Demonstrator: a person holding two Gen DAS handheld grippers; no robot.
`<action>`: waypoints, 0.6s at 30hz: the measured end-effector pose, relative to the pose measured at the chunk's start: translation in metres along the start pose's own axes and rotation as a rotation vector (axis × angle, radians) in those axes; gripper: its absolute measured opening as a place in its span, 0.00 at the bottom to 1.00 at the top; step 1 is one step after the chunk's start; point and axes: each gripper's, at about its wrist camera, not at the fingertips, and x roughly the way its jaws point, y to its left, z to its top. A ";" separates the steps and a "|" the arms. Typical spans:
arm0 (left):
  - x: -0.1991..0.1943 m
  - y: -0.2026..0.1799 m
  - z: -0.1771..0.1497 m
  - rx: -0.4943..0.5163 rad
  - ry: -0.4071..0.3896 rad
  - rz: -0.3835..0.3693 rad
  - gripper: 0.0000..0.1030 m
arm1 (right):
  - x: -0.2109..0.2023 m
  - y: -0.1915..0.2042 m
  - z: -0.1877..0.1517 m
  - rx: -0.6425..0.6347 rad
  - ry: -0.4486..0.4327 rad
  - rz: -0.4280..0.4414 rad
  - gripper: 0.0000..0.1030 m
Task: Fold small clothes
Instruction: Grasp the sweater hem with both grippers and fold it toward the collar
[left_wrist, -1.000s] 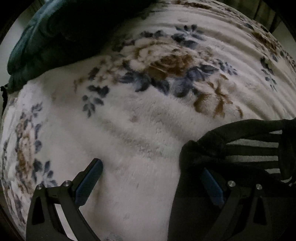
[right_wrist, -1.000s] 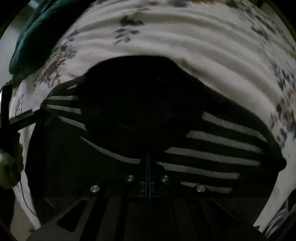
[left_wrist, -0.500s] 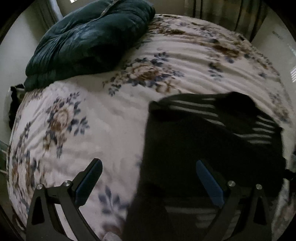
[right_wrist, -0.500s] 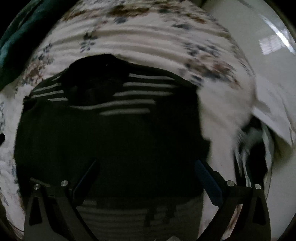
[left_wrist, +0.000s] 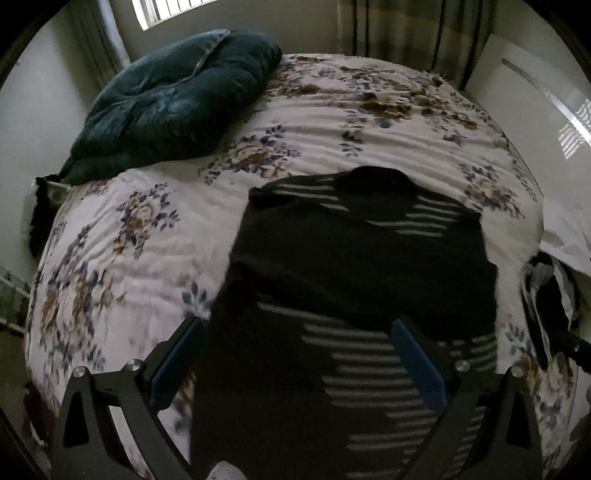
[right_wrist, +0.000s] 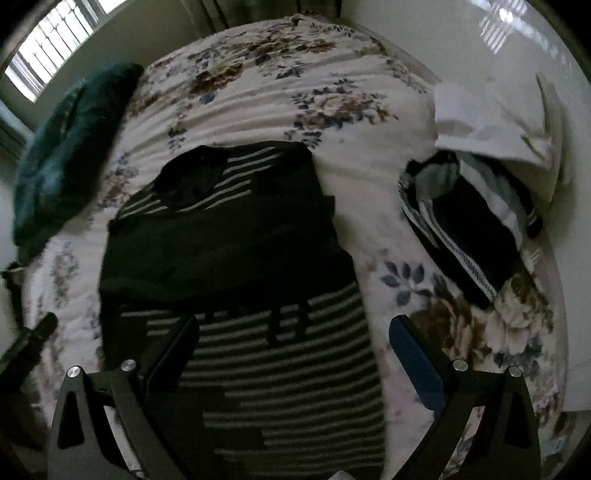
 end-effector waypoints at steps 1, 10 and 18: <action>-0.005 -0.010 -0.007 -0.003 0.006 0.010 1.00 | 0.001 -0.012 0.001 0.000 0.015 0.026 1.00; 0.001 -0.147 -0.135 -0.002 0.235 -0.096 1.00 | 0.023 -0.158 0.003 -0.031 0.268 0.216 1.00; 0.063 -0.259 -0.256 0.141 0.479 -0.148 1.00 | 0.075 -0.228 0.040 -0.122 0.383 0.218 1.00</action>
